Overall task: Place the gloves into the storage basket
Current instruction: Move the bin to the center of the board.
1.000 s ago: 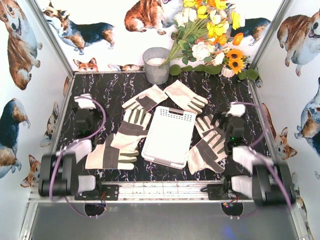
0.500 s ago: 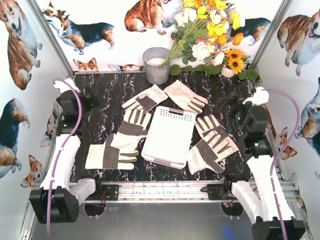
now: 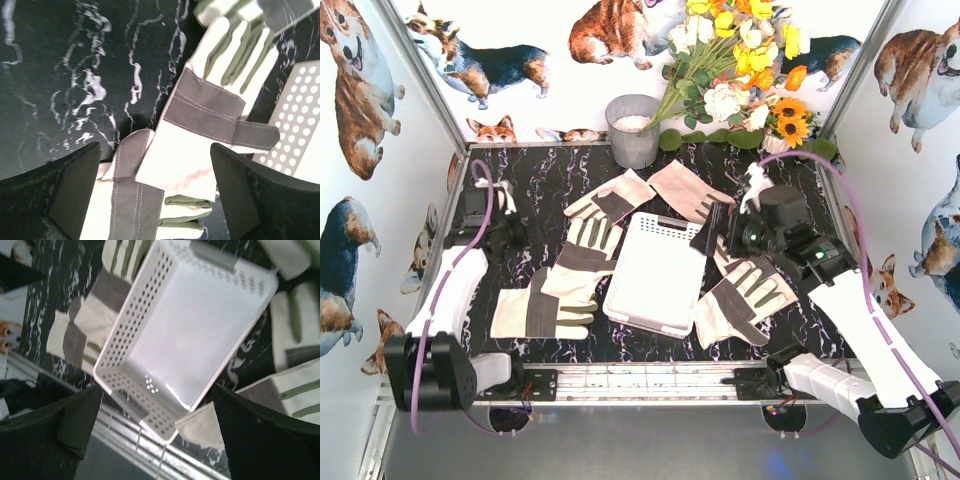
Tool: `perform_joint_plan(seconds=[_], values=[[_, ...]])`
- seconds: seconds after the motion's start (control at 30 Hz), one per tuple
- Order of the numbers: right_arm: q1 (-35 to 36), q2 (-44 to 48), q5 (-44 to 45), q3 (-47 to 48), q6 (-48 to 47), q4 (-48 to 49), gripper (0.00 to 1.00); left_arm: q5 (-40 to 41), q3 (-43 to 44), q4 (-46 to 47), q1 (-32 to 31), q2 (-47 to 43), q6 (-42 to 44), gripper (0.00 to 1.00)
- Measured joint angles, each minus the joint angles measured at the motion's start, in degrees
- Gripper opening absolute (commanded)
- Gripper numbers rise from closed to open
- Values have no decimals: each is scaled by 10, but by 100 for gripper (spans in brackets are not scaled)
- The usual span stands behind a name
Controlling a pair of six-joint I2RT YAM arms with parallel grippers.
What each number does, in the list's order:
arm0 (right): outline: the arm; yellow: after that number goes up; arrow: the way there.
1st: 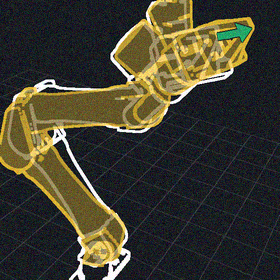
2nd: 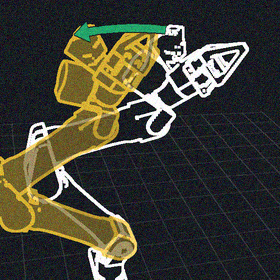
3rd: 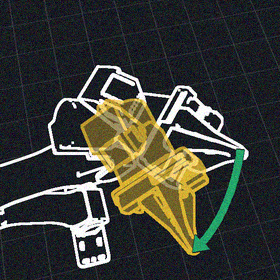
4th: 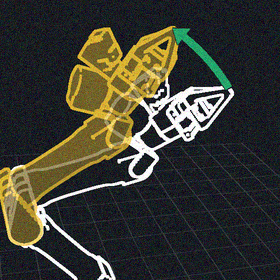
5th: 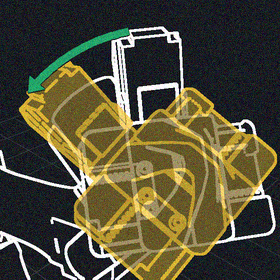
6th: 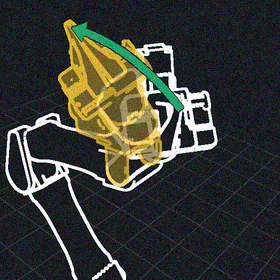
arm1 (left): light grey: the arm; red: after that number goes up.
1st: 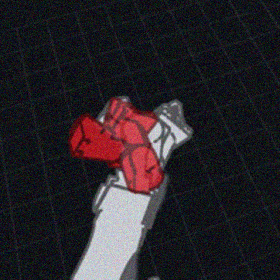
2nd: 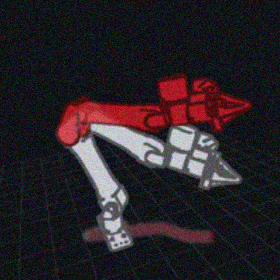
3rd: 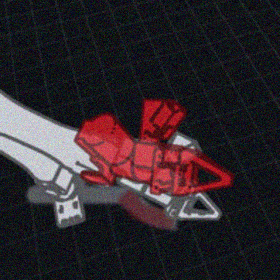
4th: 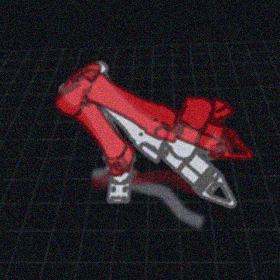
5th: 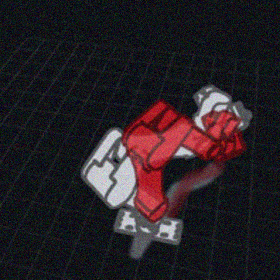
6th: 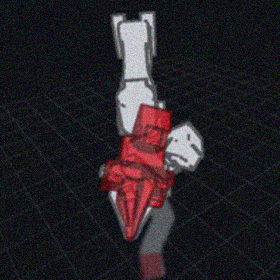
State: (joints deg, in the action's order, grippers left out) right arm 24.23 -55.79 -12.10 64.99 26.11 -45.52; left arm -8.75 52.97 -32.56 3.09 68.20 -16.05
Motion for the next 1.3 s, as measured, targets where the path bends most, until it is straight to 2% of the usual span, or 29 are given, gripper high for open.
perform_joint_plan(seconds=[0.17, 0.37, 0.5, 0.6, 0.67, 0.8, 1.0, 1.13, 1.23, 1.3], values=[[34, 24, -30, -79, 29, 13, 95, -61, 13, 24, -21, 100, -2, 72], [58, 69, -47, -146, 69, 46, 95, -86, 118, 28, -59, 256, 4, 59], [61, 80, -61, -158, 88, 64, 95, -87, 158, 47, -69, 308, 2, 59], [62, 75, -74, -158, 89, 76, 95, -86, 161, 59, -78, 328, 2, 62], [62, 67, -79, -158, 88, 77, 94, -85, 161, 67, -87, 341, 4, 60], [67, 60, -80, -158, 92, 78, 95, -82, 161, 75, -103, 376, 19, 48], [69, 69, -77, -161, 103, 83, 94, -78, 160, 80, -112, 398, 41, 15], [69, 63, -73, -161, 103, 83, 94, -73, 158, 82, -114, 397, 44, 9], [69, 61, -72, -161, 103, 83, 94, -73, 144, 93, -117, 387, 42, 0], [69, 62, -71, -161, 103, 83, 94, -73, 133, 98, -123, 378, 38, 0]])
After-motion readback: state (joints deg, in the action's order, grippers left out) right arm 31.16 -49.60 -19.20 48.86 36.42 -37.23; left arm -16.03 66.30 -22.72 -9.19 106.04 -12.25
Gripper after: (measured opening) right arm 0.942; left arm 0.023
